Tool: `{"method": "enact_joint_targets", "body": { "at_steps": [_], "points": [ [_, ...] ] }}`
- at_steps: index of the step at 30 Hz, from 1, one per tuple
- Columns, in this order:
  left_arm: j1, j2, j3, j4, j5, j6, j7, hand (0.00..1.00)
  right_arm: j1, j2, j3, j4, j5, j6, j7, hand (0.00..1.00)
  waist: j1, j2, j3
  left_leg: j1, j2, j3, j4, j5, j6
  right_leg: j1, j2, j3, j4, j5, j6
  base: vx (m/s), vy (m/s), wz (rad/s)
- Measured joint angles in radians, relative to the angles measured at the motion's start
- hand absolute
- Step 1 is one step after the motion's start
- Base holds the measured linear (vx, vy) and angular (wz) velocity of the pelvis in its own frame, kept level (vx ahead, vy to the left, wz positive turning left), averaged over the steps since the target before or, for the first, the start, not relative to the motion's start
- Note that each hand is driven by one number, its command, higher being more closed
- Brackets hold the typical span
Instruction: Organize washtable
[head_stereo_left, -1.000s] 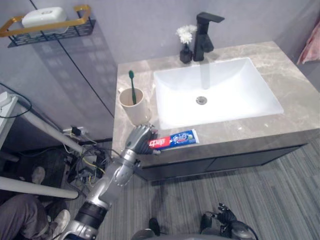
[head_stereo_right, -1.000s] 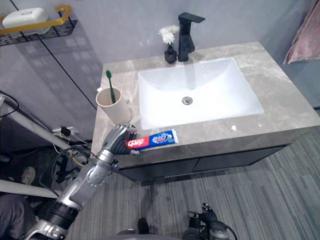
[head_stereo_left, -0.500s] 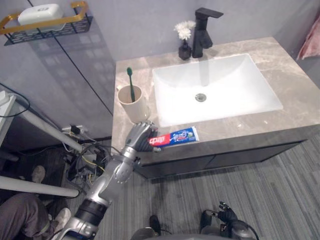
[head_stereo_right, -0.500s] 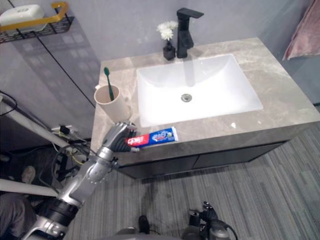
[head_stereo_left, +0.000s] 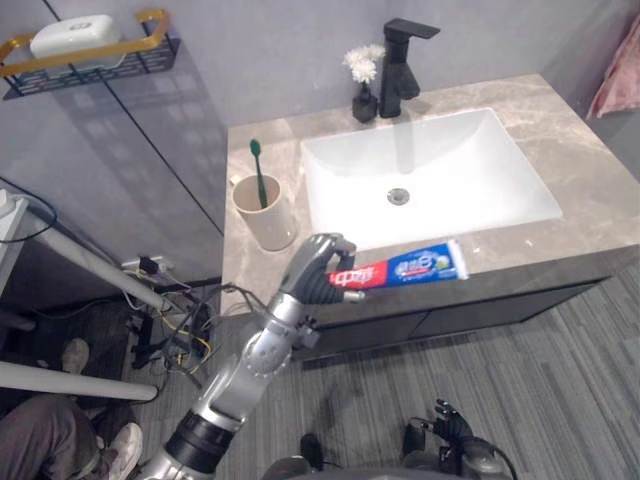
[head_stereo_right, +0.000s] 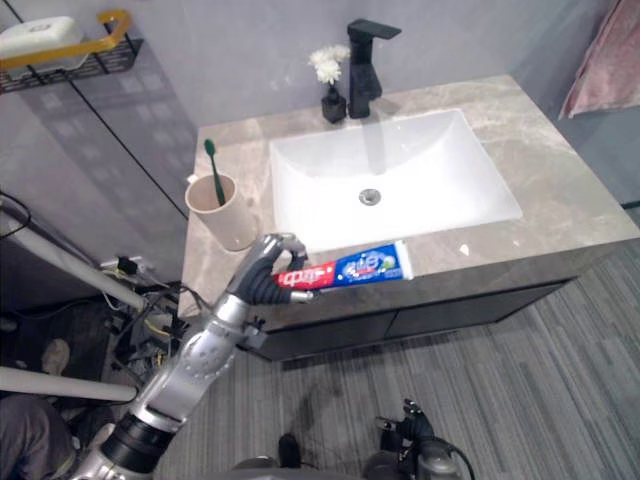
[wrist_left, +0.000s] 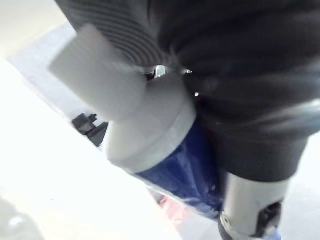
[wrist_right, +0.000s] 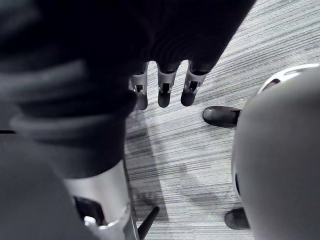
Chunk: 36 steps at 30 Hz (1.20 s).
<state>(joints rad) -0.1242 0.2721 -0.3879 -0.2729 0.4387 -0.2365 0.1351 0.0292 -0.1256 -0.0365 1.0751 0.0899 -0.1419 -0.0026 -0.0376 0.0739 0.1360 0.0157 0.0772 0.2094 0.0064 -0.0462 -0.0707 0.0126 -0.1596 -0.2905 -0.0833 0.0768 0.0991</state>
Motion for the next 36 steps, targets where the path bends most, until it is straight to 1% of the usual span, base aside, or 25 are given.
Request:
{"method": "enact_joint_targets", "body": {
  "at_steps": [4,8,10,13,16,17,19,20,22,23,25,27,28,29,31,32,34,36],
  "points": [
    [0.0,-0.034,-0.001,-0.039,-0.018,-0.009,-0.002,1.0,0.0,-0.002,0.0,0.0,0.0,-0.005,0.006,0.0,0.0,0.009,0.0,0.009,0.004,0.003,0.002,0.0,0.0,-0.001,0.001,0.008,0.02,-0.007,-0.001,-0.05,0.0,-0.05],
    [0.0,-0.063,-0.002,-0.044,-0.036,-0.011,-0.002,1.0,0.003,-0.009,0.0,0.0,0.002,-0.006,0.007,0.0,0.0,0.028,-0.012,0.012,0.007,0.007,-0.003,0.0,0.0,-0.003,0.003,0.016,0.031,-0.014,-0.001,-0.05,-0.007,-0.05],
    [-0.001,-0.083,-0.004,-0.049,-0.046,-0.011,-0.002,1.0,0.008,-0.011,0.006,-0.003,0.028,-0.008,0.007,0.0,0.0,0.04,-0.02,0.013,0.009,0.009,-0.008,0.0,-0.001,-0.004,0.005,0.018,0.031,-0.016,0.001,-0.02,-0.006,-0.01],
    [-0.009,-0.098,-0.005,-0.052,-0.08,-0.011,0.001,1.0,0.054,-0.016,0.042,-0.099,0.057,-0.008,0.007,0.0,0.0,0.045,-0.024,0.015,0.012,0.011,-0.008,0.0,-0.001,-0.005,0.009,0.019,0.031,-0.016,0.001,0.01,-0.003,-0.01],
    [-0.016,-0.116,-0.004,-0.053,-0.107,-0.01,0.012,1.0,0.17,-0.016,0.071,-0.342,0.107,-0.012,0.01,0.0,-0.001,0.04,-0.029,0.018,0.016,0.024,-0.007,0.0,-0.001,-0.013,0.013,0.034,0.031,-0.016,0.0,0.04,-0.005,-0.09],
    [-0.016,-0.119,-0.002,-0.055,-0.107,-0.01,0.015,1.0,0.187,-0.012,0.077,-0.395,0.113,-0.013,0.01,0.0,-0.001,0.04,-0.029,0.021,0.018,0.031,-0.007,-0.001,-0.003,-0.014,0.015,0.04,0.031,-0.015,0.0,0.01,-0.006,-0.25],
    [-0.018,-0.121,0.008,-0.069,-0.107,-0.006,0.023,1.0,0.26,0.005,0.084,-0.609,0.123,-0.033,0.028,0.0,-0.004,0.03,-0.037,0.033,0.023,0.048,-0.008,-0.004,-0.007,-0.011,0.021,0.053,0.031,-0.015,-0.001,0.0,-0.015,-0.22],
    [-0.021,-0.123,0.008,-0.075,-0.106,-0.006,0.023,1.0,0.277,0.012,0.082,-0.667,0.131,-0.04,0.031,0.0,-0.005,0.028,-0.039,0.035,0.024,0.05,-0.008,-0.004,-0.008,-0.011,0.022,0.055,0.031,-0.015,-0.001,-0.02,-0.022,-0.13],
    [-0.038,-0.134,0.01,-0.092,-0.105,-0.006,0.024,1.0,0.315,0.047,0.057,-0.878,0.168,-0.055,0.031,0.0,-0.005,0.018,-0.044,0.048,0.027,0.062,-0.008,-0.005,-0.008,-0.006,0.025,0.067,0.031,-0.013,-0.004,-0.04,-0.016,-0.14],
    [-0.04,-0.135,0.011,-0.092,-0.105,-0.007,0.024,1.0,0.322,0.056,0.046,-0.93,0.18,-0.06,0.031,0.0,-0.005,0.016,-0.046,0.053,0.028,0.065,-0.008,-0.006,-0.009,-0.003,0.025,0.07,0.031,-0.012,-0.004,-0.06,-0.007,-0.14],
    [-0.044,-0.143,0.019,-0.093,-0.103,-0.007,0.026,1.0,0.328,0.081,0.013,-1.09,0.207,-0.085,0.03,0.0,-0.005,0.008,-0.055,0.061,0.028,0.07,-0.009,-0.007,-0.01,0.002,0.026,0.076,0.031,-0.011,-0.005,-0.06,-0.002,-0.1],
    [-0.044,-0.152,0.048,-0.092,-0.093,-0.007,0.033,1.0,0.315,0.102,-0.03,-1.282,0.251,-0.125,0.026,0.0,-0.005,-0.006,-0.064,0.062,0.028,0.077,-0.009,-0.006,-0.01,0.002,0.027,0.084,0.031,-0.008,-0.005,-0.08,-0.005,-0.11],
    [-0.044,-0.152,0.052,-0.092,-0.093,-0.007,0.042,1.0,0.309,0.106,-0.04,-1.322,0.263,-0.131,0.025,0.0,-0.004,-0.009,-0.066,0.062,0.029,0.079,-0.009,-0.006,-0.01,0.002,0.028,0.088,0.031,-0.007,-0.004,-0.07,-0.011,-0.13],
    [-0.044,-0.152,0.059,-0.092,-0.092,-0.007,0.05,1.0,0.299,0.113,-0.057,-1.402,0.28,-0.148,0.021,0.0,-0.003,-0.017,-0.07,0.066,0.029,0.085,-0.011,-0.006,-0.01,0.001,0.029,0.094,0.031,-0.006,-0.003,-0.05,-0.013,-0.12],
    [-0.044,-0.152,0.071,-0.092,-0.092,-0.007,0.065,1.0,0.269,0.118,-0.072,-1.489,0.312,-0.18,0.004,0.0,-0.003,-0.026,-0.076,0.07,0.028,0.091,-0.015,-0.006,-0.01,0.0,0.03,0.1,0.031,-0.004,-0.002,-0.03,-0.011,-0.1],
    [-0.044,-0.154,0.075,-0.09,-0.092,-0.007,0.071,1.0,0.251,0.122,-0.068,-1.527,0.335,-0.203,-0.004,0.0,-0.005,-0.031,-0.08,0.071,0.028,0.091,-0.017,-0.006,-0.009,0.0,0.03,0.1,0.03,-0.003,-0.002,-0.01,-0.009,-0.06],
    [-0.045,-0.157,0.073,-0.082,-0.088,-0.007,0.086,1.0,0.23,0.121,-0.042,-1.56,0.386,-0.234,-0.022,0.0,-0.005,-0.037,-0.085,0.073,0.027,0.092,-0.021,-0.005,-0.01,0.0,0.03,0.101,0.03,-0.003,-0.001,0.0,0.0,0.0],
    [-0.05,-0.164,0.071,-0.059,-0.082,-0.008,0.092,1.0,0.193,0.118,0.027,-1.567,0.446,-0.247,-0.039,0.0,-0.004,-0.041,-0.091,0.076,0.026,0.092,-0.026,-0.003,-0.01,0.001,0.029,0.1,0.03,-0.002,-0.001,0.0,0.0,0.0]
  ]
}}
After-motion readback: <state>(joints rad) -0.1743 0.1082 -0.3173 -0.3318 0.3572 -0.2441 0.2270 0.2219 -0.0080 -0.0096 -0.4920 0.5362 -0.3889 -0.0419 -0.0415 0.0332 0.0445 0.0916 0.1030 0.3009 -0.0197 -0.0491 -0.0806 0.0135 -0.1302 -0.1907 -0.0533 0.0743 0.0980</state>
